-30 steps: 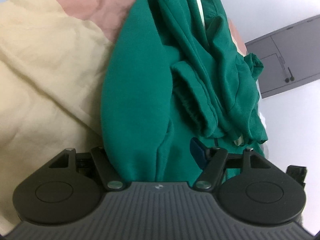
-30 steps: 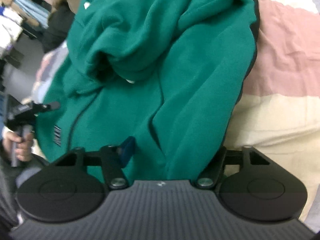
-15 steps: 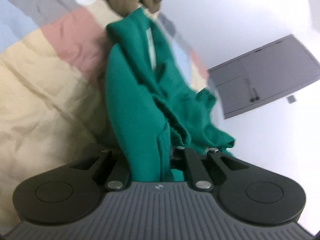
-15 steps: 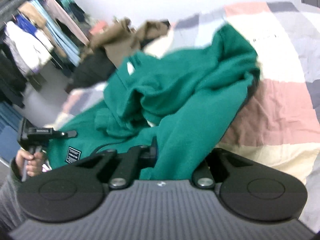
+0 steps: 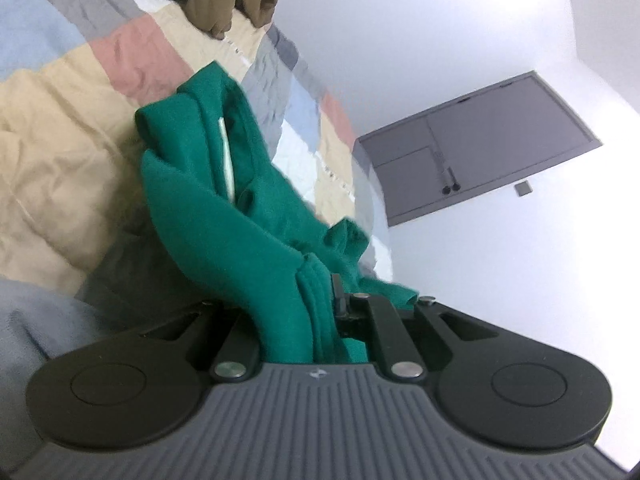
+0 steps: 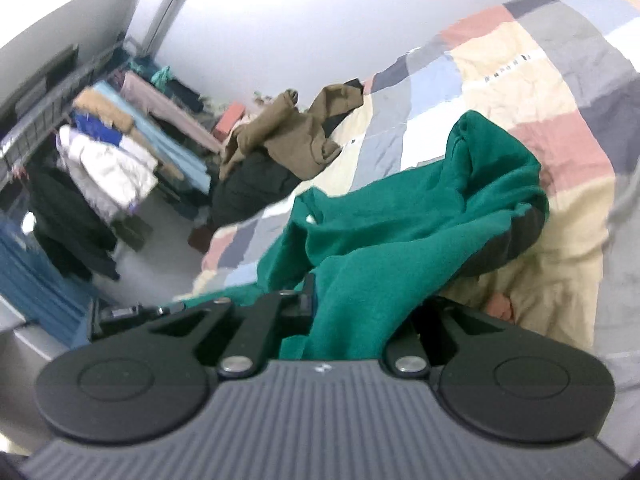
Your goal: Fold large clothes
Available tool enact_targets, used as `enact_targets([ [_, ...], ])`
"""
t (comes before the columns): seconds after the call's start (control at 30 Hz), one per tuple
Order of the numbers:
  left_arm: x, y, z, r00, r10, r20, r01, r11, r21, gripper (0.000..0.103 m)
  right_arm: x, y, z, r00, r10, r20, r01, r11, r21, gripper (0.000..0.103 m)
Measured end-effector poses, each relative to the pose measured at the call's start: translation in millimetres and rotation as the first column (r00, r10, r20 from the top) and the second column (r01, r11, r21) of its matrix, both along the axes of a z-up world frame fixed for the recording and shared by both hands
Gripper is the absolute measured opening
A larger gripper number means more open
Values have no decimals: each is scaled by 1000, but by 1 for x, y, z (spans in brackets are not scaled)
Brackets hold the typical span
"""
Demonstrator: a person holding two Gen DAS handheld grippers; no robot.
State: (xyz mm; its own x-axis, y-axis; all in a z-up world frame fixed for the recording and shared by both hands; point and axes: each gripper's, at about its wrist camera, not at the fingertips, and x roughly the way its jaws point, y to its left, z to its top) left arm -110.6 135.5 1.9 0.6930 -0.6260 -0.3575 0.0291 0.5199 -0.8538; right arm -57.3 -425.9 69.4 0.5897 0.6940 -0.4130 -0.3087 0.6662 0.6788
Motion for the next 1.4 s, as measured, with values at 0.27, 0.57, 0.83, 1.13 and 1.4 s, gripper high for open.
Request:
enact_targets([
  [0.27, 94, 2, 9, 995, 75, 72, -75, 997, 2, 11, 74, 0, -1, 988, -150, -36, 152, 984, 94, 14],
  [0.57, 265, -17, -12, 989, 137, 55, -147, 949, 280, 13, 215, 3, -51, 933, -343, -109, 351, 934, 68, 13],
  [0.83, 355, -14, -83, 985, 160, -58, -136, 946, 293, 15, 291, -5, -140, 900, -399, -176, 412, 910, 41, 11],
  [1.13, 369, -26, -118, 989, 142, -26, -118, 900, 419, 16, 332, 13, -173, 922, -371, -112, 365, 928, -75, 9],
  [1.4, 334, -44, -87, 993, 105, 44, -113, 850, 515, 66, 310, 30, -145, 929, -369, -2, 362, 912, -190, 12],
])
